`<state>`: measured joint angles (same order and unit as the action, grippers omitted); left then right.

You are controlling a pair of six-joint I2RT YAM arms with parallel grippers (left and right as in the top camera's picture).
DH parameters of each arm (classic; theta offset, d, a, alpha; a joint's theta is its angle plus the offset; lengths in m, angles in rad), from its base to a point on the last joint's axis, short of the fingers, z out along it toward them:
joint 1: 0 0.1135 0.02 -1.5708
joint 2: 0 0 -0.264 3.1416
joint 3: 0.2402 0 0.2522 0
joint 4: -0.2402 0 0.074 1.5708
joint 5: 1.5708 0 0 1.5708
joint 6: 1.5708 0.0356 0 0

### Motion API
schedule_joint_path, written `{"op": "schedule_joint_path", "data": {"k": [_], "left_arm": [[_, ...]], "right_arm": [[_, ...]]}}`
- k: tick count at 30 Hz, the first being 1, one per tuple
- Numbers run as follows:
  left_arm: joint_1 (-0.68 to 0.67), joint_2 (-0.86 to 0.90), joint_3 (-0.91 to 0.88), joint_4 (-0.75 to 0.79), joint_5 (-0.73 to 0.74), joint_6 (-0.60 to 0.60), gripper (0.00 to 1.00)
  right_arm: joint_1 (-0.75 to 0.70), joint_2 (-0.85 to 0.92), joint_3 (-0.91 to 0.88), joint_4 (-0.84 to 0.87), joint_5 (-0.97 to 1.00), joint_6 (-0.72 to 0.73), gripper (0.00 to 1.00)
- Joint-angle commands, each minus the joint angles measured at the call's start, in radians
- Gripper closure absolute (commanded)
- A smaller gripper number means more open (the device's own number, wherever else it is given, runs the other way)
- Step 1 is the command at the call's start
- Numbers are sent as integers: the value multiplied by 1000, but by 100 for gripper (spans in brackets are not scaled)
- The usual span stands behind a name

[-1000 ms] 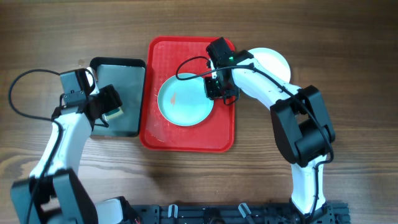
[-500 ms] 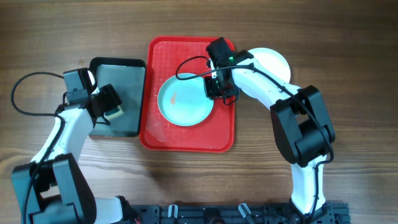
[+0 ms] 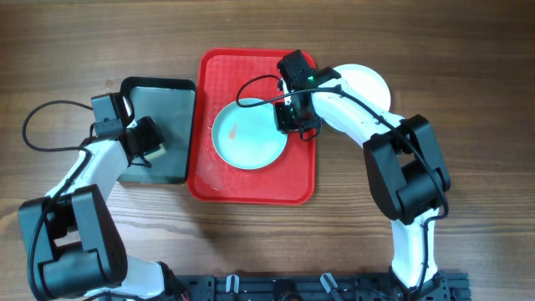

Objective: Clean dirty plates on tray and stack at the side
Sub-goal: 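Lower the left gripper into the water tray over the sponge, then grasp the green sponge with the left gripper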

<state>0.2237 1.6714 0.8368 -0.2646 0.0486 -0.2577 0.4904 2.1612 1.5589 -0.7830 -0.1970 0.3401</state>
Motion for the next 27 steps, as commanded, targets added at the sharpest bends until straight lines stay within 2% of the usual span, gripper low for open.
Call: {"op": "schedule_joint_path", "data": {"k": [1,5,7,20,27], "left_arm": [[3,6,-2,3,-16,-13,42],[3,6,-2,4,-16,-13,42],[3,6,-2,4,-16,-13,43],[3,6,-2,5,-17,-12,42],[3,6,-2,-27,-18,-12,49]], "right_arm": [[8,-5,-10,4,17,8,77],[8,-5,-10,4,17,8,76],[8,-5,-10,5,17,8,72],[8,-5,-10,6,18,7,72],[8,-5,-10,9,18,7,72]]}}
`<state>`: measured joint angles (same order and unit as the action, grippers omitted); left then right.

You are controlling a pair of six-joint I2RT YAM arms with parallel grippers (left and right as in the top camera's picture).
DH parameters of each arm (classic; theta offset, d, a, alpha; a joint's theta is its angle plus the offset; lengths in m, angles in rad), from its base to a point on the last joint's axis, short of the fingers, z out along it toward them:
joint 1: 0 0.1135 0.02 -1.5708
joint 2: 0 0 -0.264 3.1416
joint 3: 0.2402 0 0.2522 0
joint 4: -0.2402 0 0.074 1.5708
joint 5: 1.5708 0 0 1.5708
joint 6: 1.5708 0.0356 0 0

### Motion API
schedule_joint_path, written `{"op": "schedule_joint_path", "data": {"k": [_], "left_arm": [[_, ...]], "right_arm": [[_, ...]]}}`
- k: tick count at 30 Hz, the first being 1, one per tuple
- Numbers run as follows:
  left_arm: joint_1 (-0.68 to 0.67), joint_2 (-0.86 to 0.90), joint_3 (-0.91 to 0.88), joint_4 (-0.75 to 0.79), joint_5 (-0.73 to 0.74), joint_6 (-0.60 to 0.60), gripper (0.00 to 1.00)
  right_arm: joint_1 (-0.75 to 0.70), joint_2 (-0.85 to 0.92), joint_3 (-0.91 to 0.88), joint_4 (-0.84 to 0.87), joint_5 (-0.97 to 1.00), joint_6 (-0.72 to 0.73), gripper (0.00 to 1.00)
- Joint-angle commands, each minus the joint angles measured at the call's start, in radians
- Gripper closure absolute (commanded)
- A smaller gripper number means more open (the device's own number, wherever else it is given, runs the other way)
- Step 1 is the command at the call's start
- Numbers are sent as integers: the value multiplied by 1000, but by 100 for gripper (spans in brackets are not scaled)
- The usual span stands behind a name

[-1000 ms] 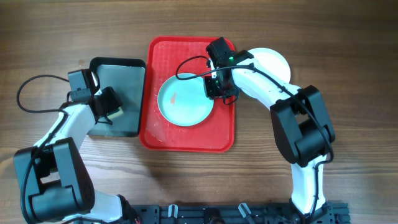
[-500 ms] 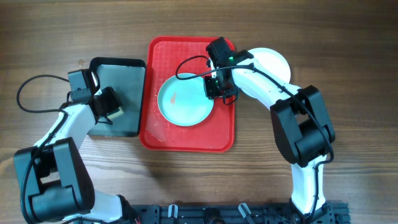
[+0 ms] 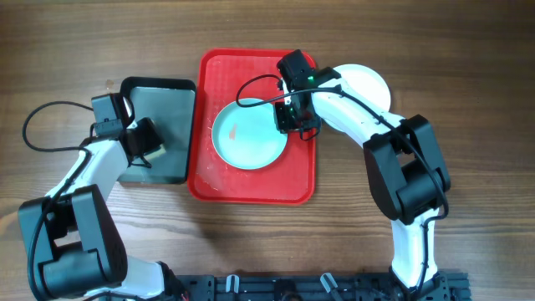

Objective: Clean dirty plates on tray and stack at the side
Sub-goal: 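Grasp the green sponge with the left gripper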

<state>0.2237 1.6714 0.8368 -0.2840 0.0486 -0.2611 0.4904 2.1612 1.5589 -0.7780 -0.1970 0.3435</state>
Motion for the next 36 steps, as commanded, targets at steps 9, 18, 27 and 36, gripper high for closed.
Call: {"op": "schedule_joint_path", "data": {"k": [9,18,27,36], "left_arm": [[3,6,-2,-31,-47,-8,57],[3,6,-2,-37,-46,-8,96],[3,-93,64,-29,76,53,96],[1,-253,69,-24,105,298,96]], "right_arm": [[8,-5,-10,8,18,4,72],[8,-5,-10,7,18,3,72],[8,-5,-10,11,18,4,72],[8,-5,-10,12,18,4,72]]}}
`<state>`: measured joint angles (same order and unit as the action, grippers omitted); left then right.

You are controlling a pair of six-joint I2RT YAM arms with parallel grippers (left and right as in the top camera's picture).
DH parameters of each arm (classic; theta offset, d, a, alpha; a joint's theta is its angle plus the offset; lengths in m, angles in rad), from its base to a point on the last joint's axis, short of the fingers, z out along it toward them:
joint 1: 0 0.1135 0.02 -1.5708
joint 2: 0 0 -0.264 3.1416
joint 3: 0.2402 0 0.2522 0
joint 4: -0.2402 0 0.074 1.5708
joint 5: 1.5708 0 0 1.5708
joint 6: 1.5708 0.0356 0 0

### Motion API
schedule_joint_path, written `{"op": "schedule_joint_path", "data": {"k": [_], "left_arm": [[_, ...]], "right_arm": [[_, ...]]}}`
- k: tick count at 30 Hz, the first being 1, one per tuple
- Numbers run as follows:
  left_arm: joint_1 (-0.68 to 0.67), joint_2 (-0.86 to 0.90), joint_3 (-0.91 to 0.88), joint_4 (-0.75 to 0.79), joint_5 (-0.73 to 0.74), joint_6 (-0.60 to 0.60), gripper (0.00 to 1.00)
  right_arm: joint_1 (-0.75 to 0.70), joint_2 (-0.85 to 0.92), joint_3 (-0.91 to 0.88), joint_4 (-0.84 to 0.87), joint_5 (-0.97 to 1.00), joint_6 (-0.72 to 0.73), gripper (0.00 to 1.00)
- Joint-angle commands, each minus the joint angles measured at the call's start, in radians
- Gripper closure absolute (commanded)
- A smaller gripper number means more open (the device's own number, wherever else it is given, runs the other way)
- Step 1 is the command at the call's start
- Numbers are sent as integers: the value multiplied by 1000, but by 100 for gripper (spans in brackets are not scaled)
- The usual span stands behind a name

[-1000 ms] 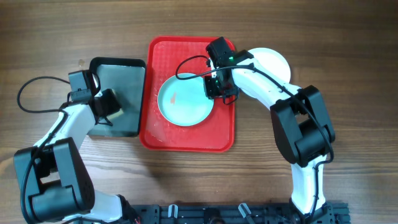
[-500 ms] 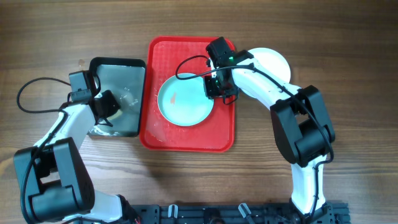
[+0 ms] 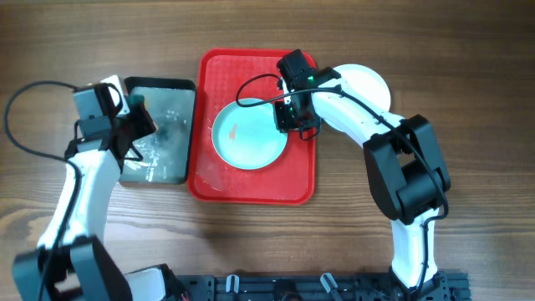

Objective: Clean dirty plates on tray and stack at the side
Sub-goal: 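Grasp the green sponge with the left gripper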

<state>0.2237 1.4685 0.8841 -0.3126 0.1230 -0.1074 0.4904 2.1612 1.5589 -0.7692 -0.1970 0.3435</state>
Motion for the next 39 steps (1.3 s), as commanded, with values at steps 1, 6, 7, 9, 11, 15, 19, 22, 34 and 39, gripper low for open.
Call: {"op": "schedule_joint_path", "data": {"k": [1,6,7,9,11,15,19,22,34,39], "left_arm": [[-2,-51,21,5,42,161,96],[-59,-34,21,2,58,236,96],[-70,-29,21,3,54,240,96],[-94,-13,21,6,29,244,96],[-107,0,21,6,7,243,96],[-111,40,21,1,-9,243,96],[-110,85,21,-1,-14,242,96],[-110,107,21,-5,-48,230,96],[-111,143,16,-80,-69,178,96],[-111,171,16,-100,-69,174,96]], "right_arm": [[8,-5,-10,3,18,4,72],[8,-5,-10,6,18,4,72],[8,-5,-10,6,18,4,72],[8,-5,-10,6,17,5,72],[8,-5,-10,5,17,5,72],[8,-5,-10,5,17,4,72],[8,-5,-10,5,18,4,72],[8,-5,-10,5,17,4,72],[8,-5,-10,6,18,4,72],[8,-5,-10,6,17,4,72]]}}
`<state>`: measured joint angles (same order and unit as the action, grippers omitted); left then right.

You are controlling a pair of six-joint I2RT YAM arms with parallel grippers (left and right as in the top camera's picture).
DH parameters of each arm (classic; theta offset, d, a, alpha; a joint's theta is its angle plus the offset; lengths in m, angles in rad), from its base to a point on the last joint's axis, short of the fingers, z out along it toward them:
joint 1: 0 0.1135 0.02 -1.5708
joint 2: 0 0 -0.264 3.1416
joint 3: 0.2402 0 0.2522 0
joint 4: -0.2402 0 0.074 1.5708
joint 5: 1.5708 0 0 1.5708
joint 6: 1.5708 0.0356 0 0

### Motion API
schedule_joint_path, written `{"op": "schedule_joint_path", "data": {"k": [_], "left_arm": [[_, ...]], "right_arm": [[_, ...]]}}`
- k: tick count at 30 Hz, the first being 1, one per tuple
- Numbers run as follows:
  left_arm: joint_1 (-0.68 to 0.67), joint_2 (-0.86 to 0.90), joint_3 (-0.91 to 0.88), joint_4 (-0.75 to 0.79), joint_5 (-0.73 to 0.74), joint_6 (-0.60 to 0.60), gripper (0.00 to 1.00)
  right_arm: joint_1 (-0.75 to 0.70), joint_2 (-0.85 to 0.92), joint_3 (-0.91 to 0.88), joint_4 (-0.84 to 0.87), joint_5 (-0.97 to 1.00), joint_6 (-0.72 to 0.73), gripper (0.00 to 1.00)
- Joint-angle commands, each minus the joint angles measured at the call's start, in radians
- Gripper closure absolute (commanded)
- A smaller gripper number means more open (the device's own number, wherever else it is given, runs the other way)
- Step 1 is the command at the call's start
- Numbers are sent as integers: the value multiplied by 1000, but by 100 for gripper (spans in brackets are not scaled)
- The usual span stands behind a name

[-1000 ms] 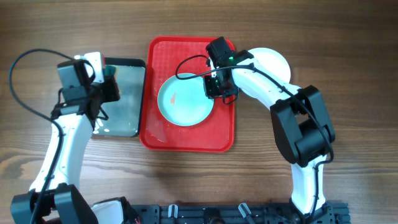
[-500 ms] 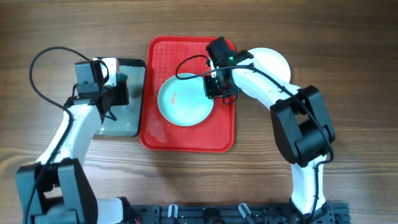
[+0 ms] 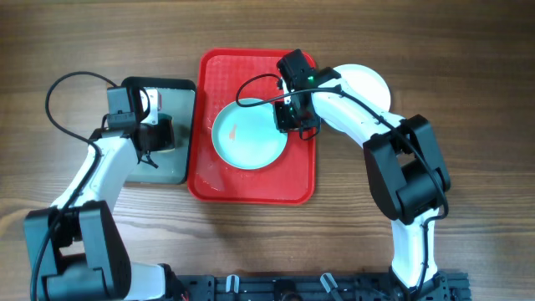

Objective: Clean dirty plates on tray and stack at the side
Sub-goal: 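Grasp the green sponge with the left gripper, then lift the sponge and carry it right toward the light blue plate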

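Observation:
A teal plate (image 3: 242, 138) with a small orange smear lies in the red tray (image 3: 251, 188). My right gripper (image 3: 289, 122) sits at the plate's right rim, shut on it. A white plate (image 3: 372, 82) rests on the table right of the tray, partly under the right arm. My left gripper (image 3: 157, 134) hangs over the dark basin (image 3: 171, 96) left of the tray. Its fingers point down and are hidden by the wrist. Whether it holds anything cannot be made out.
The basin holds wet, shiny liquid and touches the tray's left edge. A black cable loops on the table at the far left. Bare wooden tabletop lies in front of the tray and the basin.
My left arm has moved right, from the basin's left edge to over its middle. The right gripper and the teal plate have not moved.
My left gripper was low in the basin at the first two moments. Then it stood higher at the basin's left edge, with the water rippled. Now it is over the basin's middle. All along my right gripper stayed on the teal plate's rim.

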<state>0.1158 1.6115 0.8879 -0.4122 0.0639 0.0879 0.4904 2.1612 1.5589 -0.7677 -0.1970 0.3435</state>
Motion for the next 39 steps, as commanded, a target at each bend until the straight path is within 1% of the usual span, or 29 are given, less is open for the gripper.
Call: {"op": "schedule_joint_path", "data": {"k": [1,8,12,13,16,17,27,32,39], "left_arm": [[-3,31,13,0,-9,-21,96],[-2,31,13,3,-10,-22,96],[-2,31,13,13,-9,-45,96],[-2,31,13,14,-9,-45,96],[-2,31,13,14,-9,-44,96],[-2,31,13,13,-9,-44,96],[-2,31,13,11,-9,-44,96],[-2,31,13,11,-9,-44,96],[-2,31,13,7,-9,-44,96]], "right_arm": [[8,-5,-10,4,18,4,72],[8,-5,-10,4,17,4,72],[8,-5,-10,4,17,4,73],[8,-5,-10,4,17,5,73],[8,-5,-10,-4,17,4,80],[8,-5,-10,-8,18,4,80],[-3,-6,10,-60,13,19,76],[-7,-6,12,-66,-47,26,76],[-11,-6,12,-69,-55,23,82]]}}
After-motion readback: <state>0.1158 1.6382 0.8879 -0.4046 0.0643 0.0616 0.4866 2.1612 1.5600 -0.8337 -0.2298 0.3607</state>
